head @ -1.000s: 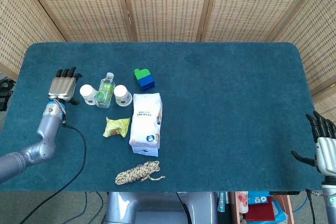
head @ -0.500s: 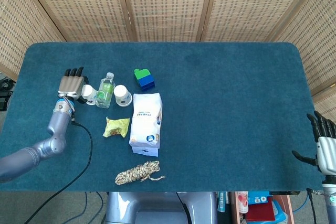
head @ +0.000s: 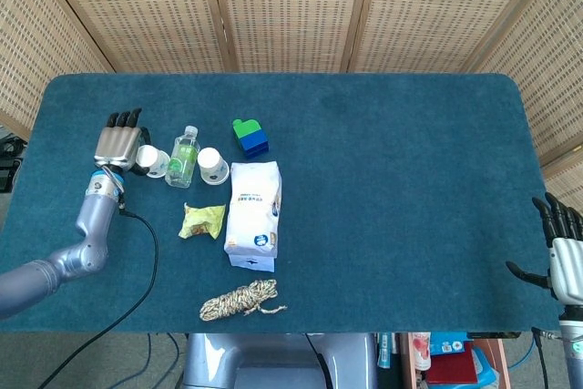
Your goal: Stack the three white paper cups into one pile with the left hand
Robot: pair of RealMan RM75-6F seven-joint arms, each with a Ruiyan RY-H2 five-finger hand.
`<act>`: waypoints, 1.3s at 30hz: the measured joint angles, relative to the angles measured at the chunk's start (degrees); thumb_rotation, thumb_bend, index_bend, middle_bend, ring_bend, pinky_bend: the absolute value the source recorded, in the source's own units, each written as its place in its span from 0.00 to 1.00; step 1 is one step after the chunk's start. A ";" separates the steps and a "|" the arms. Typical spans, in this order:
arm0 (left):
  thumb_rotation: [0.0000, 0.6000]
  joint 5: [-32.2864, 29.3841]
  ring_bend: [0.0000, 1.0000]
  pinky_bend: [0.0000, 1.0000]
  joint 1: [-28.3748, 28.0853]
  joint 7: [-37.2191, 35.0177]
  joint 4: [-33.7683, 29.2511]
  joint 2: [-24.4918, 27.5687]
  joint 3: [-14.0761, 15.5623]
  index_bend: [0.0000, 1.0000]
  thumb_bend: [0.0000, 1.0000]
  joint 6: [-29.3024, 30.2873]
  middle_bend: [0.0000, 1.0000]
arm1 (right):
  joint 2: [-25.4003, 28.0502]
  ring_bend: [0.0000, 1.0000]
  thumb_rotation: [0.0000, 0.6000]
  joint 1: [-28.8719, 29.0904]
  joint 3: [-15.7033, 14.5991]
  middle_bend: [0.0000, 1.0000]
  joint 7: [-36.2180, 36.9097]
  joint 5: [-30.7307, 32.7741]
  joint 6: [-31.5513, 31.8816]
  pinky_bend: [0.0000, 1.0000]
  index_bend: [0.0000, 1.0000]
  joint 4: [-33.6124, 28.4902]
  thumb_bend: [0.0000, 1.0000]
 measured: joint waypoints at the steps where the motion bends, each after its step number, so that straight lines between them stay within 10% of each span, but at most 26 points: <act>1: 1.00 0.43 0.00 0.00 0.09 -0.17 -1.05 0.72 -0.19 0.52 0.22 0.38 0.00 | 0.01 0.00 1.00 -0.02 -0.01 0.00 0.00 -0.03 0.03 0.00 0.00 -0.02 0.00; 15: 1.00 5.67 0.00 0.00 -1.14 -1.24 -19.16 9.35 -5.08 0.52 0.22 6.58 0.00 | 0.33 0.00 1.00 -0.24 0.20 0.00 0.89 0.16 0.35 0.00 0.00 -0.29 0.00; 39: 1.00 -3.01 0.00 0.00 -7.10 5.36 -17.63 3.73 -4.65 0.52 0.22 6.99 0.00 | 0.64 0.00 1.00 -0.37 0.70 0.00 3.25 0.81 -0.01 0.00 0.00 0.44 0.00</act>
